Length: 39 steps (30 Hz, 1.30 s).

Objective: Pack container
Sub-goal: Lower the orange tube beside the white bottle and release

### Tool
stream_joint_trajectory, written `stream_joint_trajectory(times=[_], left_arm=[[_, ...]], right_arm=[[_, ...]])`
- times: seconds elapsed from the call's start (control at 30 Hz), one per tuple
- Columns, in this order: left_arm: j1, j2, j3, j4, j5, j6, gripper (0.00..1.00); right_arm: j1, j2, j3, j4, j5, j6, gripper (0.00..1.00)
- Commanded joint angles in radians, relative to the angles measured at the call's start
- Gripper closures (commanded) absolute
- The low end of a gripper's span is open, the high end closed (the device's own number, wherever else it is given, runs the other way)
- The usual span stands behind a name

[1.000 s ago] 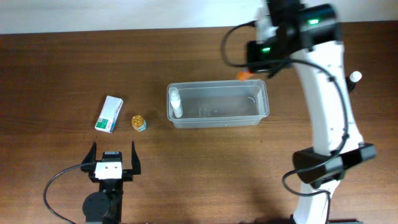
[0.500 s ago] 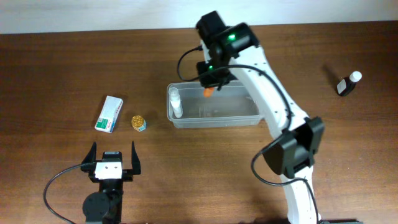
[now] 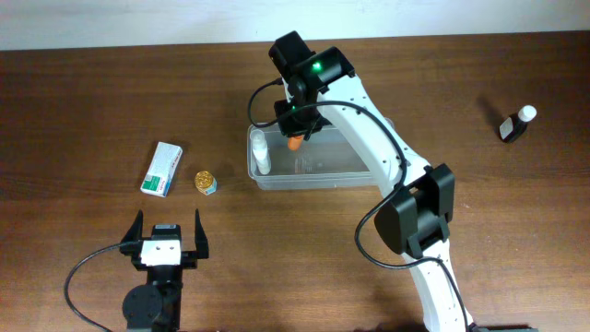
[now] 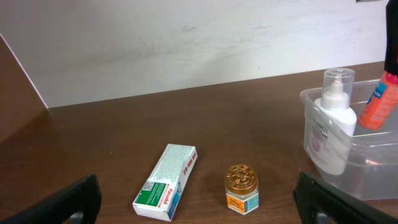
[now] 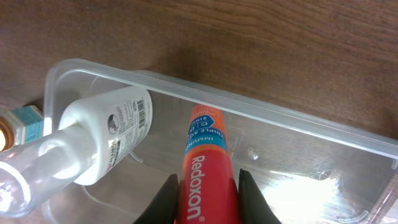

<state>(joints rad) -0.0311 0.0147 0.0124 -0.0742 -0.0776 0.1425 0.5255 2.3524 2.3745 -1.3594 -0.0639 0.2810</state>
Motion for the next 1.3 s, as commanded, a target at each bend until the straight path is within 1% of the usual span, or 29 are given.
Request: stream_joint_trajectory(times=[0.0,0.17,0.23,1.1,1.27], left_arm=[[0.006,-0.008,-0.003,-0.002,0.011,0.017,0.01],[0.006,-0.008,-0.003,-0.002,0.011,0.017,0.01],[0.006,-0.008,-0.003,-0.002,0.011,0.017,0.01],[0.006,-0.008,-0.003,-0.002,0.011,0.017,0.01],[0.006,-0.008,-0.003,-0.002,0.011,0.017,0.01]], right_arm=[[0.013,0.024,0.001,0.008,0.011,0.009,0.84],[0.028,0.027,0.001,0.026,-0.007,0.010,0.84],[0.038,0.027,0.001,0.030,-0.006,0.010,0.80],[0.045,0.029,-0.032,0.041,-0.007,0.028,0.78],[0.045,0.029,-0.062,0.056,-0.008,0.028,0.78]])
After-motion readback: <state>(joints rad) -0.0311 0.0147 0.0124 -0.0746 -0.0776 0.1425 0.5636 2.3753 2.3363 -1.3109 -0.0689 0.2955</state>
